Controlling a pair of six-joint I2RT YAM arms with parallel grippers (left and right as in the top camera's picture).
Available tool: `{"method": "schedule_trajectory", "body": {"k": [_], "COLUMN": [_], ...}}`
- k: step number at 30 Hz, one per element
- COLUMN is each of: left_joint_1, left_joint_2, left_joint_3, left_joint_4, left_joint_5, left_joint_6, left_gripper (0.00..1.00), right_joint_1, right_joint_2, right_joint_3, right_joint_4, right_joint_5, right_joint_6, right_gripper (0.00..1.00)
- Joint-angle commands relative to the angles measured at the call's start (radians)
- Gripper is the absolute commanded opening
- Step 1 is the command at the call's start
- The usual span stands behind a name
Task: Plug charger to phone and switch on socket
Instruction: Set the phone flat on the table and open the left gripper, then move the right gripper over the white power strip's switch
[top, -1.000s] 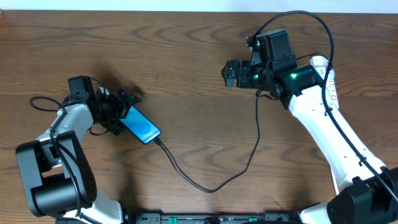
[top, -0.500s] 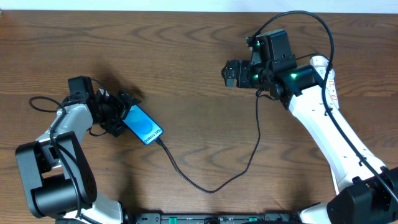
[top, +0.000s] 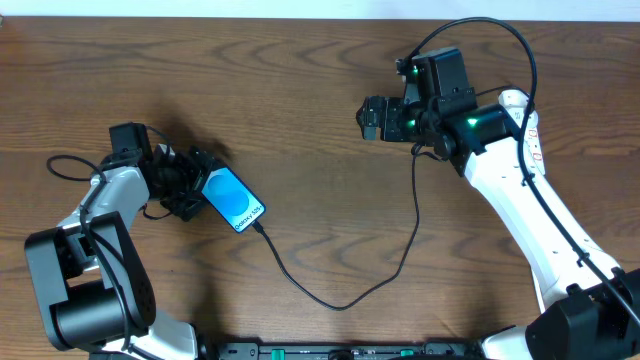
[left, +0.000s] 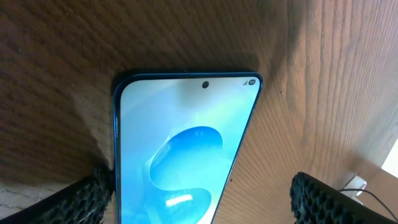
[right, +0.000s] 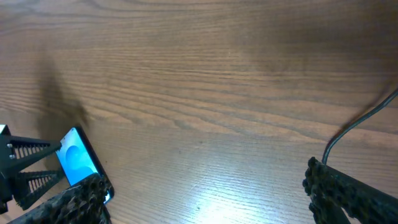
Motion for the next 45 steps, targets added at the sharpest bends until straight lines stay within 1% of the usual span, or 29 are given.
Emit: {"method": "schedule_trajectory", "body": {"k": [1,7,12,18,19,20,22,24,25,30,34,40,41,45], "left_joint_1": [0.002,0.002,0.002,0.000,-0.005,-0.010,-0.026,-0.046,-0.055,-0.111,-0.142,-0.143,-0.143,-0.143], "left_joint_2": [0.042,0.003,-0.085,-0.269,-0.338,-0.380,-0.457,-0.537,-0.570,-0.717,-0.774,-0.770,-0.769,-0.765], "left_joint_3": [-0.036,-0.018,0.011,0.015,0.015,0.015,0.015,0.015,0.015,0.015,0.014,0.014,0.014,0.014], "left_joint_4": [-0.026,-0.082,-0.102,-0.108,-0.113,-0.119,-0.128,-0.140,-0.149,-0.239,-0.312,-0.328,-0.328,-0.330], "left_joint_5": [-0.102,-0.212,-0.214,-0.214,-0.214,-0.214,-0.214,-0.216,-0.228,-0.378,-0.488,-0.491,-0.491,-0.491], "left_joint_6": [-0.005,0.000,0.076,0.154,0.201,0.240,0.322,0.401,0.422,0.489,0.502,0.501,0.501,0.501], "left_gripper": [0.94,0.94,0.94,0.94,0.94,0.88,0.84,0.84,0.84,0.84,0.85,0.86,0.99,0.98], "right_joint_1": [0.003,0.003,0.003,0.003,0.003,0.003,0.003,0.003,0.003,0.003,0.003,0.003,0.003,0.003], "right_joint_2": [-0.014,-0.014,-0.014,-0.014,-0.014,-0.014,-0.014,-0.014,-0.014,-0.014,-0.014,-0.014,-0.014,-0.014], "right_joint_3": [0.005,0.005,0.005,0.005,0.005,0.005,0.005,0.005,0.005,0.005,0.005,0.005,0.005,0.005], "right_joint_4": [-0.006,-0.007,0.000,0.007,0.007,0.007,0.007,0.008,0.007,0.006,0.003,-0.008,-0.013,-0.029], "right_joint_5": [0.004,0.005,0.016,0.020,0.021,0.026,0.036,0.042,0.045,0.045,0.045,0.045,0.045,0.045], "right_joint_6": [-0.016,-0.016,-0.016,-0.016,-0.016,-0.016,-0.016,-0.016,-0.016,-0.016,-0.016,-0.016,-0.016,-0.016], "right_gripper": [0.99,0.99,0.99,0.99,0.99,0.99,0.99,0.99,0.99,0.99,0.99,0.99,0.99,0.99]}}
